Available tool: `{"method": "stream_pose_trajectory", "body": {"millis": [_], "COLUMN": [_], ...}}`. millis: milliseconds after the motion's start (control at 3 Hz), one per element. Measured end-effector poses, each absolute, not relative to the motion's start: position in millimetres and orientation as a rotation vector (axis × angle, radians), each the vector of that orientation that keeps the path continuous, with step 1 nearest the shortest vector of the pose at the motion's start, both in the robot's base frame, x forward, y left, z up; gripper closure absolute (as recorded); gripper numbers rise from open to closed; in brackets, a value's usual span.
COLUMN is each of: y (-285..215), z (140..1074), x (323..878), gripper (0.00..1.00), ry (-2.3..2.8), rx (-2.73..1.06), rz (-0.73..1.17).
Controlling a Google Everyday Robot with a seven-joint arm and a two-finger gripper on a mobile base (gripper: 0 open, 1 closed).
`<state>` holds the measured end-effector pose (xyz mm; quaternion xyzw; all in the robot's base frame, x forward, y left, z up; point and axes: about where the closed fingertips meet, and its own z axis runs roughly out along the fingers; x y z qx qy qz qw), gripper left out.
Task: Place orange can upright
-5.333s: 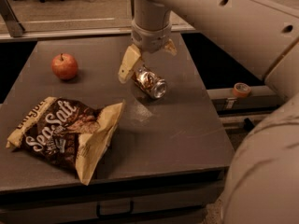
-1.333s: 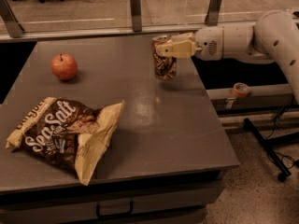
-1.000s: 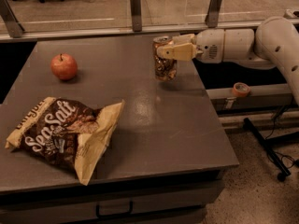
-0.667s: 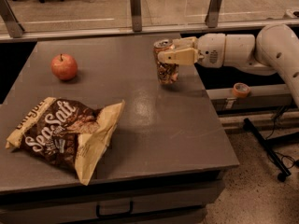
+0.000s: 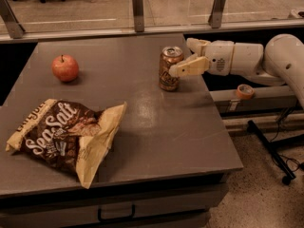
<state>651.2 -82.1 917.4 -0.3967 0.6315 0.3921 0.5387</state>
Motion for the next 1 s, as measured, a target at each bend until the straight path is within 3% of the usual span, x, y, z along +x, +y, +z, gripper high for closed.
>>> {"method": "stream_pose_trajectory", "body": {"millis": [667, 1000], "y": [-136, -136], "z": [937, 937], "x": [637, 637], "gripper": [0.0, 0.0], "ry": [1.653, 1.653], "rx": [-0.929, -0.929], "rz": [0.723, 0.723]}}
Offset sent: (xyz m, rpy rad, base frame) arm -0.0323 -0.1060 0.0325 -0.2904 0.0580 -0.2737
